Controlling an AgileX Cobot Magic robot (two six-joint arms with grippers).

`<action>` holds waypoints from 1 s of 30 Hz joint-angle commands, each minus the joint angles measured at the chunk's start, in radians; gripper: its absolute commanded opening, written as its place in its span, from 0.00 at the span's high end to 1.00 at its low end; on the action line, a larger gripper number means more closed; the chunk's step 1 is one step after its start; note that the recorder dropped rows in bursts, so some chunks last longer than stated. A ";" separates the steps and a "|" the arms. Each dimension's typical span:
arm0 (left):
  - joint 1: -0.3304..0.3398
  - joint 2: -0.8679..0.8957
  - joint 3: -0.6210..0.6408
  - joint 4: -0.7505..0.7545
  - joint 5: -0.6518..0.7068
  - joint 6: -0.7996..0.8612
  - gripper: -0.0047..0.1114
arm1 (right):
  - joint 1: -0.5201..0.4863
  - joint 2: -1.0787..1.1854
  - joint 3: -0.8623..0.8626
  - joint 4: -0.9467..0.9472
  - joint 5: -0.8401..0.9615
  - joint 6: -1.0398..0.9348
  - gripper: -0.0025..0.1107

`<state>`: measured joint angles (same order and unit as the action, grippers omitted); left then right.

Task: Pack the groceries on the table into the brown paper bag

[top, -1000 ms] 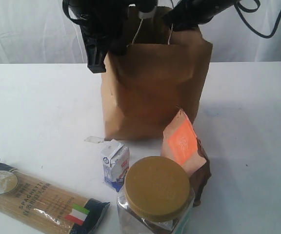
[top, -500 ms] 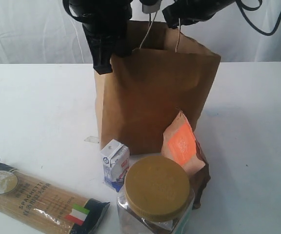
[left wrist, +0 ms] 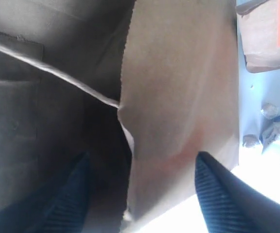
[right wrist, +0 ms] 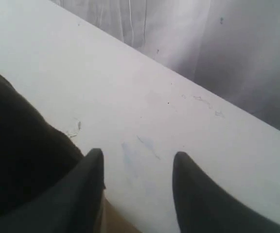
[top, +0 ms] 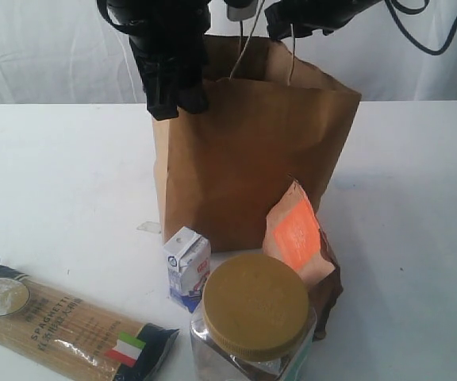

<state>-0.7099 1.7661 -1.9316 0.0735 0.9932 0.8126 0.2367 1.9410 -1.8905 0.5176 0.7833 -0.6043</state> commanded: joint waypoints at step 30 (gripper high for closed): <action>0.000 -0.313 -0.002 0.357 0.016 -0.440 0.96 | -0.120 -0.165 -0.003 -0.290 0.278 0.209 0.98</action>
<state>-0.7099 1.4835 -1.9316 0.3855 0.9974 0.4397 0.1424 1.8037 -1.8905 0.2141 1.0210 -0.4204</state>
